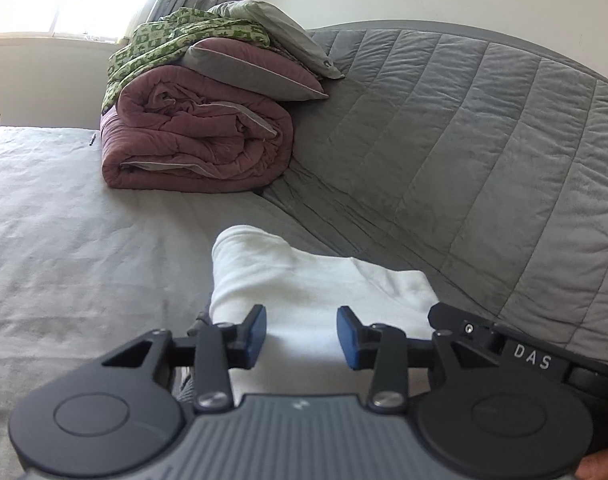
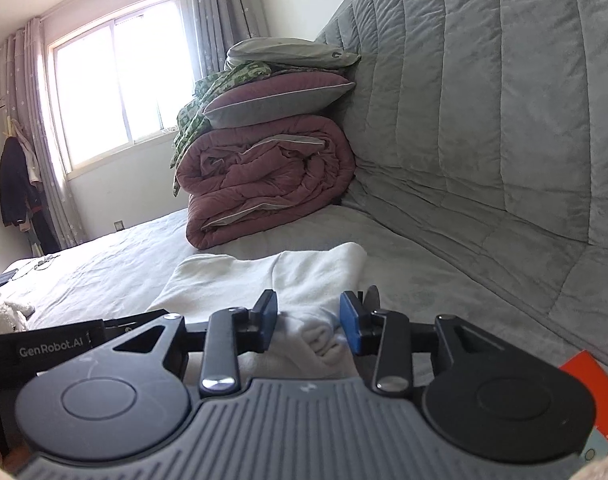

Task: Fold clothes
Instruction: 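Carry the bundle with both grippers to the stack of folded clothes, then lower the sweatshirt onto the stack and open both grippers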

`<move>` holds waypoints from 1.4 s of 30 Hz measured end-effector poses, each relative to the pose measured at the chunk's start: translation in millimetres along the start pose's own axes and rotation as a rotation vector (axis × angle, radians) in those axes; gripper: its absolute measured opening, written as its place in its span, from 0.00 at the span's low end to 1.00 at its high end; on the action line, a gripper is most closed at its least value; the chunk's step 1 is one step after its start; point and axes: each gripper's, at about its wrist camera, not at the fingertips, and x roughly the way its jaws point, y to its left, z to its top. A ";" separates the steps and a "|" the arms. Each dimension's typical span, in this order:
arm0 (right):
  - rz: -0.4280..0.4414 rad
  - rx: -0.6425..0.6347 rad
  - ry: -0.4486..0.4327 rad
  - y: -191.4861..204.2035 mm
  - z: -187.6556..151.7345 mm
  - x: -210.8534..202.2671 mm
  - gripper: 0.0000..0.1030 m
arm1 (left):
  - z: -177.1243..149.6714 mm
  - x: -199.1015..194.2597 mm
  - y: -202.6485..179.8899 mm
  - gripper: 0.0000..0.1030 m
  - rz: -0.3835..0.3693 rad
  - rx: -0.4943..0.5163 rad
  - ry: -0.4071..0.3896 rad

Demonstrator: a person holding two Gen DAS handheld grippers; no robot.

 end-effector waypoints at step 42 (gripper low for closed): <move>-0.222 0.087 0.213 59.7 10.0 -147.4 1.00 | -0.7 -134.4 -32.8 1.00 0.357 0.075 0.327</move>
